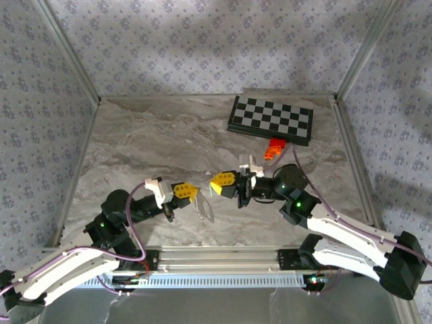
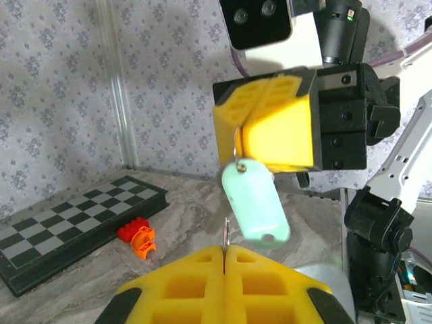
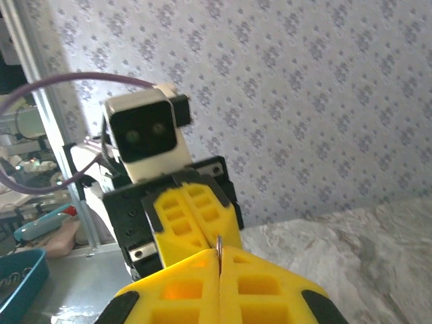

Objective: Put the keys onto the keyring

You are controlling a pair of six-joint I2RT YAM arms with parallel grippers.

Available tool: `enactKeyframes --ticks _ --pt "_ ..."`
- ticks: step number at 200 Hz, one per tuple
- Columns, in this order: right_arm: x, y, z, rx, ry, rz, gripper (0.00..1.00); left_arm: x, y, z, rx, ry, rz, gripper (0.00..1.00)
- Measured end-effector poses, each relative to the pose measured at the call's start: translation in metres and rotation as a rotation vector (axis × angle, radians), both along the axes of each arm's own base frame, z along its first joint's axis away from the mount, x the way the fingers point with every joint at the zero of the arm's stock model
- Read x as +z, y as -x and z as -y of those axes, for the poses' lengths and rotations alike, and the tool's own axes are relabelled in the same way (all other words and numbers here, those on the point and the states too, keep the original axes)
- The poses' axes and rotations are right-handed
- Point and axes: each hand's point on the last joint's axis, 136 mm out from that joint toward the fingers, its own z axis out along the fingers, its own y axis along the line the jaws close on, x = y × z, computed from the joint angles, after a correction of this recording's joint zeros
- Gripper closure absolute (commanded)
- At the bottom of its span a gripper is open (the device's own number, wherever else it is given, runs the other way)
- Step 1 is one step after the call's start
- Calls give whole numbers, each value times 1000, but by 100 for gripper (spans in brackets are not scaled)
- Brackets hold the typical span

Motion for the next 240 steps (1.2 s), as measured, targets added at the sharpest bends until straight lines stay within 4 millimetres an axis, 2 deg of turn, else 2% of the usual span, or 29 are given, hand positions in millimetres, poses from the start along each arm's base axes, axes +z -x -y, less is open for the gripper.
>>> enactKeyframes --ticks 30,105,158,240 --pt "13 11 -6 35 -2 38 100 7 4 1 -21 21 18 100" --pt "1 26 -20 37 117 107 100 15 8 -5 -25 49 39 100" --pt "-11 22 -21 -18 175 136 100 18 11 -7 -29 58 47 100" --pt "-4 15 -15 -82 164 151 100 20 13 -7 -41 63 52 100"
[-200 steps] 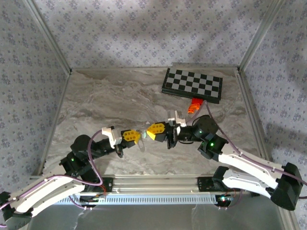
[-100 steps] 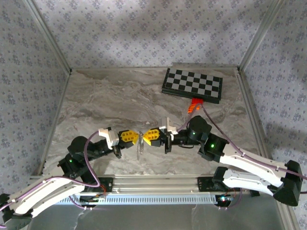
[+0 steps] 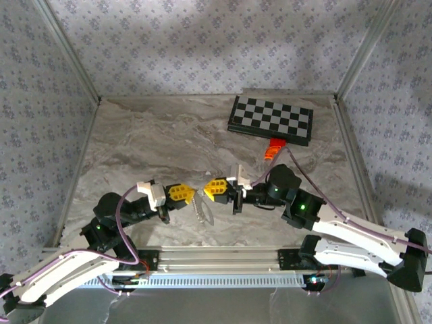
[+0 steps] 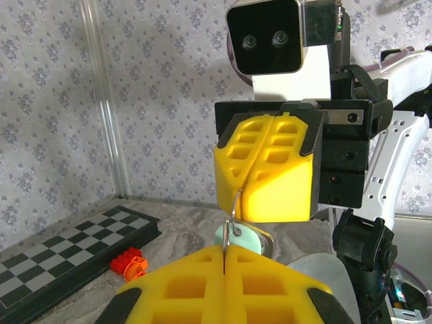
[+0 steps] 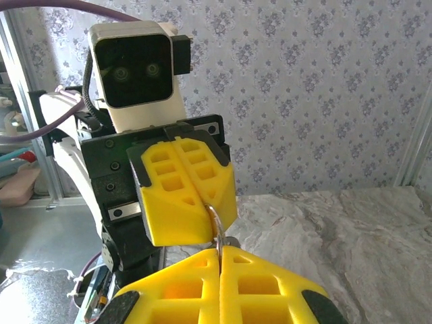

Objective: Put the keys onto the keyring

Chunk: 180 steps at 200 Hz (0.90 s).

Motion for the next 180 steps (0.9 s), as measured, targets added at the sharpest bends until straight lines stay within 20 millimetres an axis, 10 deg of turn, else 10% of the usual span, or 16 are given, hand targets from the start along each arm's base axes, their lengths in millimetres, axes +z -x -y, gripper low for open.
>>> enactKeyframes --ticks 180 --pt "-1 -1 -3 2 1 -2 100 0 1 1 -6 -2 0 100"
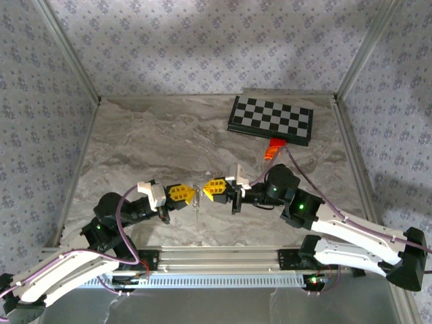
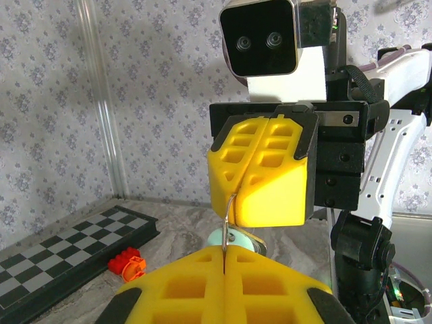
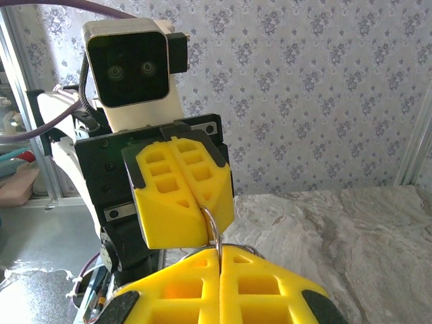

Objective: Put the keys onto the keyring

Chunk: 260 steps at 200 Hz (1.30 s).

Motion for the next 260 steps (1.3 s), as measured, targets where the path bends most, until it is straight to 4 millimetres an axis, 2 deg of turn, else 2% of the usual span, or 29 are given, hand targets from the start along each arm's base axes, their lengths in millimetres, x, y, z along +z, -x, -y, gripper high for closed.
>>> enactKeyframes --ticks 260 --pt "5 1 -7 27 -8 2 100 2 0 0 1 5 4 100"
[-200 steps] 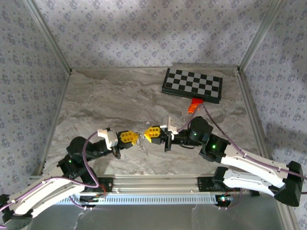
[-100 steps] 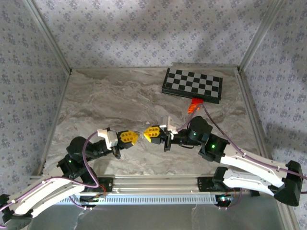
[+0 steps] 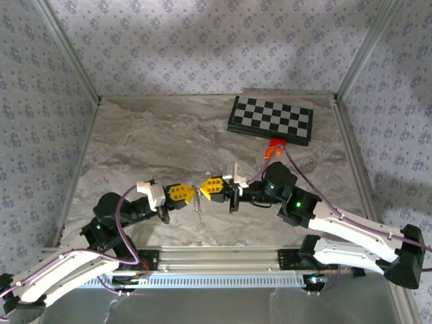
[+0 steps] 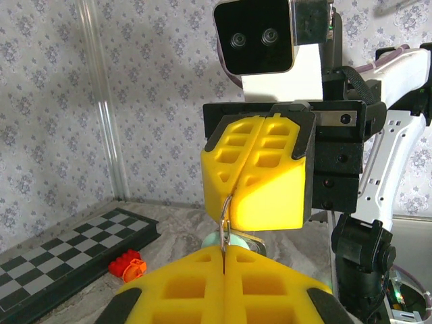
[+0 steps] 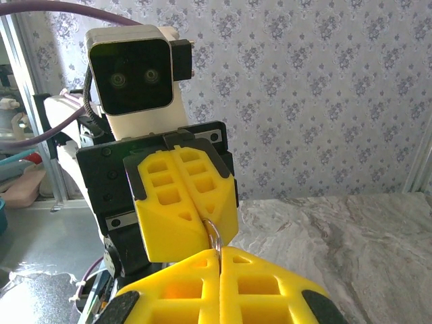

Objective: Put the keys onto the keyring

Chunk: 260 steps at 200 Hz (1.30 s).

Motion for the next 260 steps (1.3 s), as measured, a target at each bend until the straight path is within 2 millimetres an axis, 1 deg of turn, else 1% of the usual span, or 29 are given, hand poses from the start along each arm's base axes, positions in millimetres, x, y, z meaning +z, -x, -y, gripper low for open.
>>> enactKeyframes --ticks 42,85,122,174,260 --pt "2 3 2 3 -6 3 100 1 0 -1 3 3 2 100" --pt "11 8 6 9 -30 16 100 2 1 -1 -1 7 4 100" --pt "10 8 6 10 -29 16 100 2 1 -1 -1 7 4 100" --pt "5 3 2 -9 -15 7 100 2 1 -1 -1 7 4 100" --pt "1 1 3 -25 -13 5 100 2 1 -1 0 7 4 100"
